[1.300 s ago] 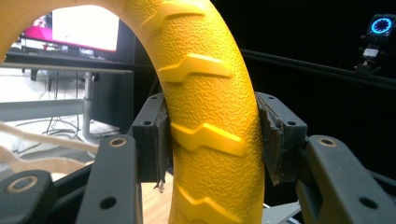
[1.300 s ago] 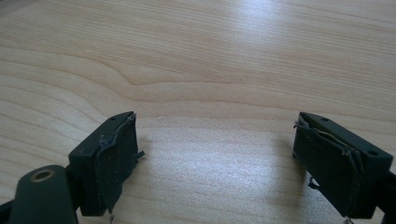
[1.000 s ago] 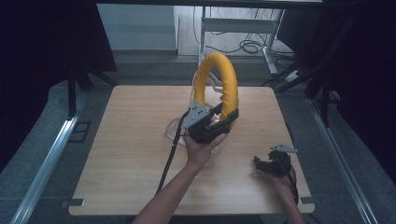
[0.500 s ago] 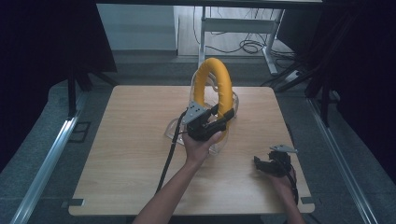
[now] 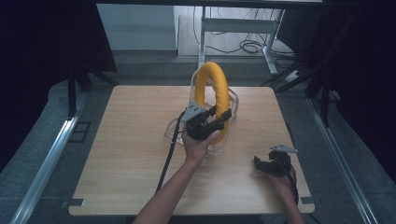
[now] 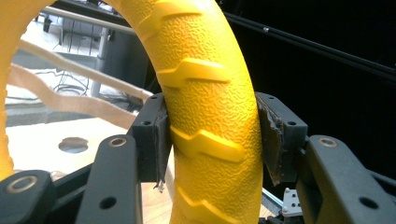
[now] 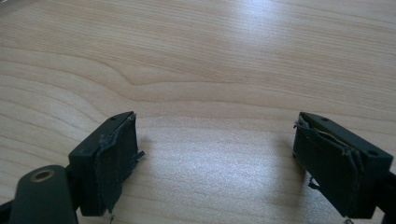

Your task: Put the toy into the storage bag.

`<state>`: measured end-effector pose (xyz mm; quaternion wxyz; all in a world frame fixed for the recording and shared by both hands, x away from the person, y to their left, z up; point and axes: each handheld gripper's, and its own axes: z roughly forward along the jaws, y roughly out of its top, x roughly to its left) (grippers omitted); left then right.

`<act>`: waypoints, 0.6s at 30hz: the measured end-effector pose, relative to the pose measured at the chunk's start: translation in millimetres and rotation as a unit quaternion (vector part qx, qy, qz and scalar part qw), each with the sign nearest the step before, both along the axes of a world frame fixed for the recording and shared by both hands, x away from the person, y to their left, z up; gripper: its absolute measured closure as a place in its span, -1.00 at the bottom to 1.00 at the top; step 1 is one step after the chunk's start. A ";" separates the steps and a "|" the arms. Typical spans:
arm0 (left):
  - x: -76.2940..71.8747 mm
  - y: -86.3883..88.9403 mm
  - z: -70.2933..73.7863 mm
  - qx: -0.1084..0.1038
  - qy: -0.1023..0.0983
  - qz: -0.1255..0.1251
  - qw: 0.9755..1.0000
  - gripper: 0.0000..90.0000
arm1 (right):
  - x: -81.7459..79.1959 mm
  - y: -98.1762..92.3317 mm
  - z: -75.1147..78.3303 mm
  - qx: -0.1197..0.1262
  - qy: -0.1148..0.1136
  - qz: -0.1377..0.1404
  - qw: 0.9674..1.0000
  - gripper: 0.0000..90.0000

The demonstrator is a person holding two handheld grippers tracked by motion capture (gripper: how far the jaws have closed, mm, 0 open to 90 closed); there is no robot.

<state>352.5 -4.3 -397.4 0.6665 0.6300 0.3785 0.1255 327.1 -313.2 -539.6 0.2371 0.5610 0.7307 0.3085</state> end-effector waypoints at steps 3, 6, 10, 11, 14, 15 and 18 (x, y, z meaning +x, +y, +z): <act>1.8 0.3 -4.0 0.006 0.004 0.002 1.000 0.09 | 0.0 0.0 0.0 0.000 0.000 0.000 1.000 -0.68; 3.6 0.5 -7.1 0.008 0.007 0.005 1.000 0.09 | 0.0 0.0 0.0 0.000 0.000 0.000 1.000 -0.68; 4.6 1.6 -9.5 0.007 0.014 0.005 1.000 0.09 | 0.1 0.0 0.0 0.000 -0.001 0.000 1.000 -0.68; 5.2 2.0 -10.2 0.004 0.016 0.005 1.000 0.09 | 0.1 0.1 -0.1 0.000 -0.001 0.000 1.000 -0.68; 6.1 3.3 -12.4 0.001 0.021 0.004 1.000 0.09 | 0.0 0.0 0.0 0.000 0.000 0.000 1.000 -0.68; 5.6 3.4 -12.7 0.002 0.021 0.006 1.000 0.09 | 0.0 0.0 0.0 0.000 0.000 0.000 1.000 -0.68; 4.8 3.1 -13.4 0.002 0.020 0.011 1.000 0.08 | 0.0 0.0 0.0 0.000 0.000 0.000 1.000 -0.68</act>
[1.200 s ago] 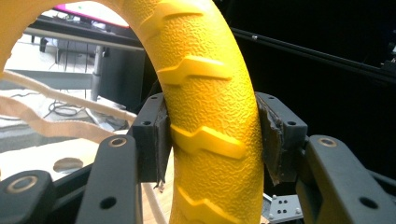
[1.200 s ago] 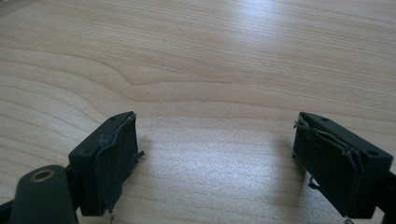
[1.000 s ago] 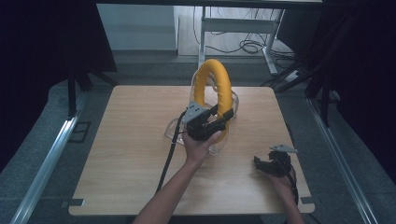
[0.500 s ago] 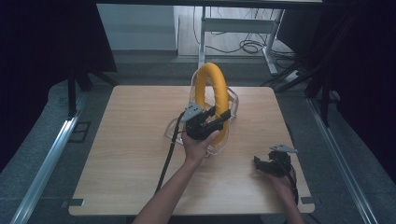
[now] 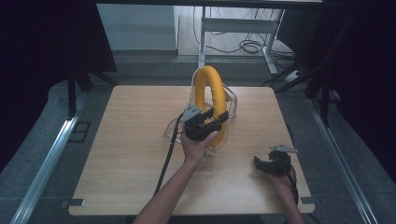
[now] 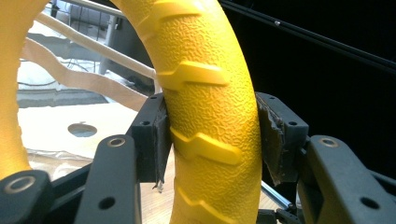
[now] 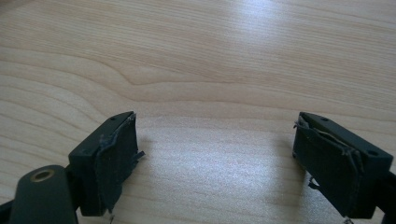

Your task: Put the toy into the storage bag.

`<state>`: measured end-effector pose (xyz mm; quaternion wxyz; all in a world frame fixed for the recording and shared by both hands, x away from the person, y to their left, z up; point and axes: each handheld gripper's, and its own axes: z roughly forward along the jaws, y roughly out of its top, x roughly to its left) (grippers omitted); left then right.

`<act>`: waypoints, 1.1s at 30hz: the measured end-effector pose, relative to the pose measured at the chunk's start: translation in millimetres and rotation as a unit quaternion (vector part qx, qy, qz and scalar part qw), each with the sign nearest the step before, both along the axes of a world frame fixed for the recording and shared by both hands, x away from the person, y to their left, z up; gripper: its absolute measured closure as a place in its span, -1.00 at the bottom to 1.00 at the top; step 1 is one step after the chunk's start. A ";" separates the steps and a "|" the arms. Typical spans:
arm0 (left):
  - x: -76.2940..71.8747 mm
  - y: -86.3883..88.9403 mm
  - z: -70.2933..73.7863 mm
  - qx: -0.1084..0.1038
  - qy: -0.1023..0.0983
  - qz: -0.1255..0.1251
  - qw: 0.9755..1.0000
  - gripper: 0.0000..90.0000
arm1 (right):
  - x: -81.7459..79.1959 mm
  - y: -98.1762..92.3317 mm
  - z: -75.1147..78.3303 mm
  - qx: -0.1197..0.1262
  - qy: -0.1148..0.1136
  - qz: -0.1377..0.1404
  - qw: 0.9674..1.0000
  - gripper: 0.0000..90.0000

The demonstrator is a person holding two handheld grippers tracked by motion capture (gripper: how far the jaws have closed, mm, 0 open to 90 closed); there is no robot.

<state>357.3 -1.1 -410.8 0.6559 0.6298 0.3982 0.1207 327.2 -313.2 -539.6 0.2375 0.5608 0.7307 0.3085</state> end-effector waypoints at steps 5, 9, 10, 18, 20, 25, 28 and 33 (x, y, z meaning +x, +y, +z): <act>0.2 -0.1 0.4 0.002 0.002 0.008 1.000 0.06 | 0.0 0.0 0.0 0.000 0.000 0.000 1.000 -0.68; 0.4 0.2 2.9 0.013 0.002 0.014 1.000 0.01 | 0.0 0.0 0.0 0.000 0.000 0.000 1.000 -0.68; 0.8 0.8 3.7 0.015 0.004 0.014 1.000 -0.03 | 0.0 0.0 0.0 0.000 0.000 0.000 1.000 -0.68; -3.1 12.7 12.6 0.011 -0.002 0.016 1.000 -0.27 | -0.1 -0.1 0.1 0.000 0.000 0.000 1.000 -0.68; -5.7 15.5 14.9 0.018 -0.007 0.015 1.000 -0.29 | -0.1 -0.2 0.1 0.000 0.000 0.001 1.000 -0.68; -15.2 23.1 18.5 0.037 -0.024 0.022 0.999 -0.31 | -0.1 -0.1 0.1 0.000 0.000 0.000 1.000 -0.68; -19.1 27.7 18.7 0.047 -0.029 0.029 0.998 -0.31 | -0.1 -0.1 0.1 0.000 0.001 0.000 1.000 -0.68; -26.5 37.0 17.9 0.069 -0.036 0.040 0.996 -0.32 | -0.1 -0.1 0.1 0.000 0.001 0.000 1.000 -0.68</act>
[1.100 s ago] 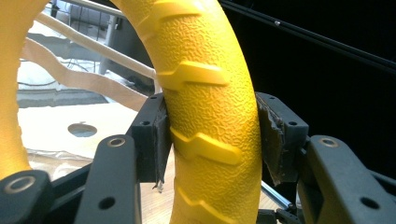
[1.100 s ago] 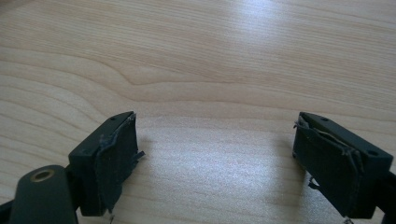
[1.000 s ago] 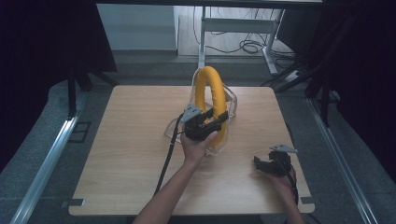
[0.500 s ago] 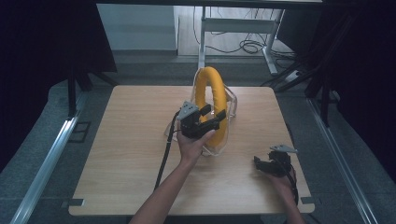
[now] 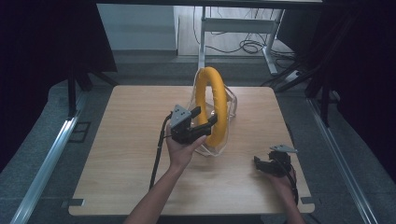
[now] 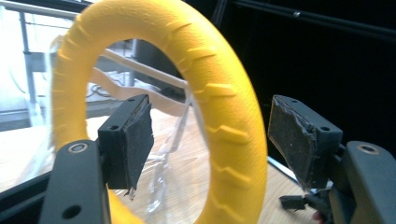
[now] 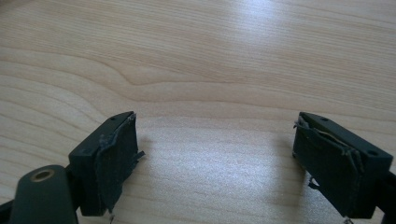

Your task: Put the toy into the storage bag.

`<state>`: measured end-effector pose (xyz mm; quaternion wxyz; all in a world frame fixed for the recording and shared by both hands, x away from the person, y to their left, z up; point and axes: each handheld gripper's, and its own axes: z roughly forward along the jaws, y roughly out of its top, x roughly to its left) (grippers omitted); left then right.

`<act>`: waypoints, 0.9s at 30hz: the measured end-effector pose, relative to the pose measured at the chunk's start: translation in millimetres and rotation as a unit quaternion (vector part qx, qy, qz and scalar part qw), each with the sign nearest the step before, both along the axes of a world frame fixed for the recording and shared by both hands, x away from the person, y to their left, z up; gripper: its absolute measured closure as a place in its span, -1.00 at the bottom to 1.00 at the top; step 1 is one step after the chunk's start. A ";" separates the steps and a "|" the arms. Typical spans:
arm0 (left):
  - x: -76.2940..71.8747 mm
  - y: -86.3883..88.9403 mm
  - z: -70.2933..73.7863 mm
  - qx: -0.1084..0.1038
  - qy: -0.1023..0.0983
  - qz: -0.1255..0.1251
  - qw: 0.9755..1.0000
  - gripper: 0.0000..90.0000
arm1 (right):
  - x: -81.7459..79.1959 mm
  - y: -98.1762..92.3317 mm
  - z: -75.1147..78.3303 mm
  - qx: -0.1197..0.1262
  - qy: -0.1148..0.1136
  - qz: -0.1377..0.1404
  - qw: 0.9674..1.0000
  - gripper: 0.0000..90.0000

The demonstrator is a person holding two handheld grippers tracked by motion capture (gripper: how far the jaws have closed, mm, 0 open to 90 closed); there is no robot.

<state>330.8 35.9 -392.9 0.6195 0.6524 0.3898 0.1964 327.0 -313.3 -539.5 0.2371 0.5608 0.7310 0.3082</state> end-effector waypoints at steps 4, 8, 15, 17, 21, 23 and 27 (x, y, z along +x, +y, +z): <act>-6.6 9.1 -2.4 0.028 -0.004 0.008 1.000 -0.33 | 0.1 -0.2 -0.1 -0.001 -0.001 0.001 1.000 -0.68; -13.4 21.7 -7.5 0.043 -0.004 0.013 0.999 -0.34 | 0.0 0.0 0.0 0.000 0.000 0.000 1.000 -0.68; -24.7 50.4 -18.7 0.060 0.010 0.022 0.998 -0.34 | 0.2 -0.1 -0.2 -0.001 -0.001 0.000 1.000 -0.68; -28.0 58.3 -21.3 0.065 0.014 0.023 0.998 -0.34 | 0.1 0.1 -0.2 0.000 -0.001 -0.001 1.000 -0.68; -34.6 74.3 -27.2 0.081 0.019 0.028 0.996 -0.33 | 0.2 -0.1 -0.3 -0.001 -0.002 0.000 1.000 -0.68; -37.0 81.3 -30.4 0.087 0.025 0.029 0.995 -0.33 | 0.2 -0.1 -0.3 -0.001 -0.001 0.000 1.000 -0.68; -42.0 98.0 -39.5 0.100 0.041 0.034 0.994 -0.33 | 0.2 0.0 -0.3 -0.001 -0.002 -0.001 1.000 -0.68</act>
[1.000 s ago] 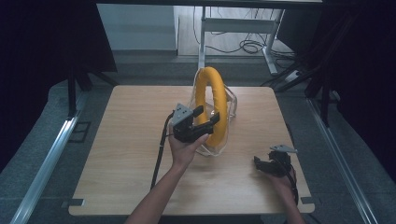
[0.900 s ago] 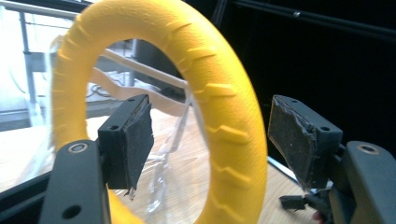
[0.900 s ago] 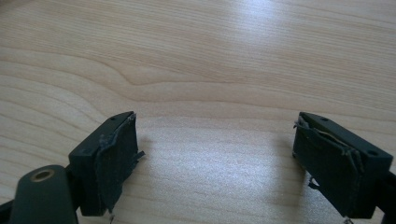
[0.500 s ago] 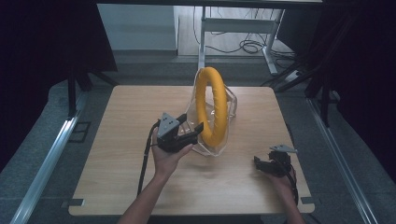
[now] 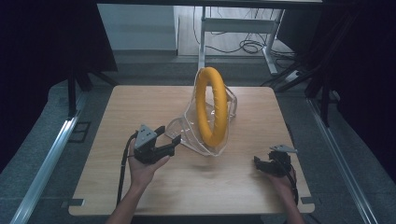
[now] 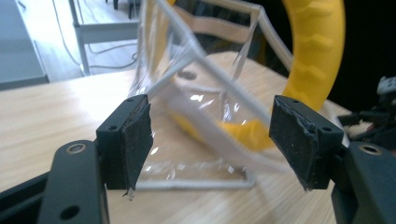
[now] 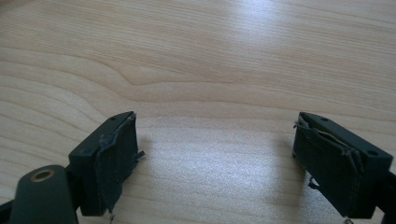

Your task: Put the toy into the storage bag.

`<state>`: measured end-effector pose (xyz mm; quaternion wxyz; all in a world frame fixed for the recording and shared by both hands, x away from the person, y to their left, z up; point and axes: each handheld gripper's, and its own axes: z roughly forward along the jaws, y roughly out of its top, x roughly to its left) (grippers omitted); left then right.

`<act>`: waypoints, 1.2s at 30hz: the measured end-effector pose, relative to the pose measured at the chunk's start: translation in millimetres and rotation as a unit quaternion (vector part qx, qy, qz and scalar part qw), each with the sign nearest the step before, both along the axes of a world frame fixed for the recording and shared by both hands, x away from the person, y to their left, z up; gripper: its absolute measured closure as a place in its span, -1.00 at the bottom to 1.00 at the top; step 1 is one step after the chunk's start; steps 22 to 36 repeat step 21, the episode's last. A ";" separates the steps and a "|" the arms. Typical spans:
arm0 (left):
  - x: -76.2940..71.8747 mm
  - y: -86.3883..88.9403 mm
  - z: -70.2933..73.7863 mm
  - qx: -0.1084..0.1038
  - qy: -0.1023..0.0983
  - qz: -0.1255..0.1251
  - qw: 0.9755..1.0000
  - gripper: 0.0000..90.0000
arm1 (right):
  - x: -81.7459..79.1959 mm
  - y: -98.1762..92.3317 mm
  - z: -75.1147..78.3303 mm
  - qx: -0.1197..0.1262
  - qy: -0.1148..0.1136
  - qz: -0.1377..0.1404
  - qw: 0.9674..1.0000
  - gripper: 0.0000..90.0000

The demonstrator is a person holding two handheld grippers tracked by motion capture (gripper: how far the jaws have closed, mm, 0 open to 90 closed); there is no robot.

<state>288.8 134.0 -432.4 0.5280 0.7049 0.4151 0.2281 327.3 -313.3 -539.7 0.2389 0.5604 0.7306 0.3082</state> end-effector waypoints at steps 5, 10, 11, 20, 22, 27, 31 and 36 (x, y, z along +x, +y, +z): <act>-4.0 16.6 -11.0 0.008 0.022 0.005 1.000 -0.33 | 0.1 -0.3 0.0 -0.001 -0.001 -0.002 1.000 -0.68; -5.2 25.8 -19.4 0.022 0.039 0.009 0.999 -0.33 | 0.1 -0.3 0.0 -0.001 -0.001 -0.002 1.000 -0.68; -5.0 27.0 -20.0 0.022 0.041 0.010 0.999 -0.33 | 0.1 -0.2 0.0 -0.001 0.000 -0.002 1.000 -0.68; -5.7 26.9 -22.9 0.027 0.039 0.011 0.999 -0.36 | 0.1 -0.2 -0.1 0.000 -0.001 -0.002 1.000 -0.67; -5.5 27.3 -23.3 0.027 0.039 0.011 0.999 -0.37 | 0.0 -0.2 0.0 -0.001 0.000 -0.003 1.000 -0.67; -5.5 27.3 -23.3 0.027 0.039 0.011 0.999 -0.37 | 0.0 -0.2 0.0 -0.001 0.000 -0.003 1.000 -0.67; -5.5 27.3 -23.3 0.027 0.039 0.011 0.999 -0.37 | 0.0 -0.2 0.0 -0.001 0.000 -0.003 1.000 -0.67; -5.5 27.3 -23.3 0.027 0.039 0.011 0.999 -0.37 | 0.0 -0.2 0.0 -0.001 0.000 -0.003 1.000 -0.67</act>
